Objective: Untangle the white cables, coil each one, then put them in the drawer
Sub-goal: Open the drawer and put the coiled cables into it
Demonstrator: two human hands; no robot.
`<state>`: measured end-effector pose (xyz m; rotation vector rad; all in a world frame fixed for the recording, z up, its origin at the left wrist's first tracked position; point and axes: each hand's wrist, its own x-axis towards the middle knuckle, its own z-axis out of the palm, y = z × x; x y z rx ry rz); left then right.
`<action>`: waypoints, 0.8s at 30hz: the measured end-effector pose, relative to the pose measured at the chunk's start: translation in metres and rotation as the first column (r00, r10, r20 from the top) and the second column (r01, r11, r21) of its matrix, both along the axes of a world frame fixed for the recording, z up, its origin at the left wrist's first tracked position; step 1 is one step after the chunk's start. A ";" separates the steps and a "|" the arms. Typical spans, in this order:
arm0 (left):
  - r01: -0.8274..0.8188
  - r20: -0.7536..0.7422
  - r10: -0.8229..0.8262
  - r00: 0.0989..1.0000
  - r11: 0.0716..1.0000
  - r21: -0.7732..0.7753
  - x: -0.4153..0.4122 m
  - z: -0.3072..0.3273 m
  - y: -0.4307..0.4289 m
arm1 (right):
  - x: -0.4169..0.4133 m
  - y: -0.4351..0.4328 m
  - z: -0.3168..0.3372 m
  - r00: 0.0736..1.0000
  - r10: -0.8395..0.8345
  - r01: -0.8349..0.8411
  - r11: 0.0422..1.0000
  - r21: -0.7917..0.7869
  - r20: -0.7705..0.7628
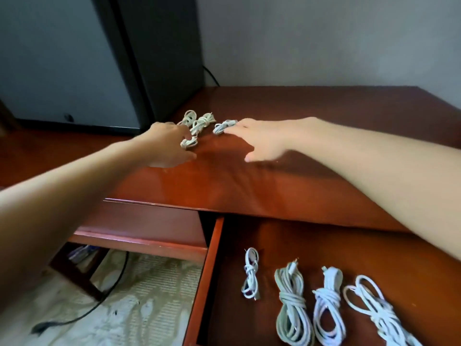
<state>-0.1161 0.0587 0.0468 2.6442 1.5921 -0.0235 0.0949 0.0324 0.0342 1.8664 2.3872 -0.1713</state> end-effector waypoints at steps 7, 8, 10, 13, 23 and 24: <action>-0.082 -0.040 0.084 0.996 0.996 0.046 -0.003 -0.022 0.048 | -0.019 0.050 -0.009 0.977 -0.148 0.155 0.988 0.029 -0.154; -0.082 -0.057 0.085 0.995 0.996 0.046 -0.002 -0.023 0.051 | -0.021 0.057 -0.011 0.975 -0.158 0.164 0.986 0.028 -0.157; -0.058 -0.109 0.065 0.992 0.996 0.075 0.002 -0.024 0.056 | -0.028 0.070 -0.017 0.976 -0.174 0.177 0.984 0.016 -0.128; -0.019 -0.174 0.040 0.984 0.993 0.120 0.006 -0.024 0.061 | -0.036 0.083 -0.026 0.979 -0.199 0.200 0.979 0.033 -0.048; -0.054 -0.024 0.056 0.998 0.996 0.076 0.013 -0.019 0.062 | -0.030 0.078 -0.024 0.987 -0.058 -0.011 0.909 0.416 0.153; -0.068 0.029 0.067 0.997 0.997 0.037 0.014 -0.016 0.058 | -0.026 0.074 -0.020 0.987 0.001 -0.068 0.909 0.411 0.161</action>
